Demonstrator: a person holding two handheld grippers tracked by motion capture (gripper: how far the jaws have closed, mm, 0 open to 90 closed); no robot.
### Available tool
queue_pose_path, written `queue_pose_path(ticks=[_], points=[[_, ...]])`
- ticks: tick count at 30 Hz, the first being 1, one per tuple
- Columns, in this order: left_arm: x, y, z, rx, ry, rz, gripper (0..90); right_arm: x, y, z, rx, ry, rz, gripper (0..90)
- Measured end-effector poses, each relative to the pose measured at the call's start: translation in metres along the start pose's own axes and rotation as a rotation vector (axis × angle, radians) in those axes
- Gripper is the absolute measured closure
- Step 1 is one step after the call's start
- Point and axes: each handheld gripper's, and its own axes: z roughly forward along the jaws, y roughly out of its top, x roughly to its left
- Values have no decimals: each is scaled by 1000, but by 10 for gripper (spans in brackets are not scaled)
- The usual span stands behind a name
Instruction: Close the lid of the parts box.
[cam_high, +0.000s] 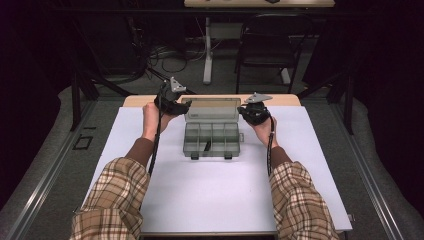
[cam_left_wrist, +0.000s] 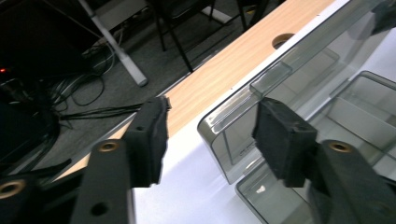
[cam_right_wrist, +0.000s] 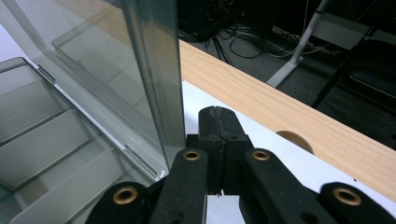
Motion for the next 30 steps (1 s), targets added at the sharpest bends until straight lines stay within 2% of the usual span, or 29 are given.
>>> queue_pose_path(ticks=[8,11,13,20,24,27,28,29,30], points=[[-3,1,1,14,-13,17,572,0,0,-1,3,0,-4,899],[-4,1,1,25,-16,46,616,0,0,-2,3,1,-3,898],[-5,2,1,28,-5,57,637,0,0,-2,5,-1,-1,894],[-5,1,1,30,-5,69,667,-1,1,-4,6,-3,-3,875],[-5,0,0,32,-4,84,674,-2,6,-17,-2,2,5,817],[-5,-1,0,28,-6,82,676,-4,11,-32,-16,10,4,764],[-5,-1,0,28,-6,82,676,-4,11,-32,-16,10,4,764],[-5,-1,0,27,-7,81,677,-4,15,-42,-20,15,-2,720],[-5,-1,0,27,-7,81,677,-4,15,-42,-20,15,-2,720]])
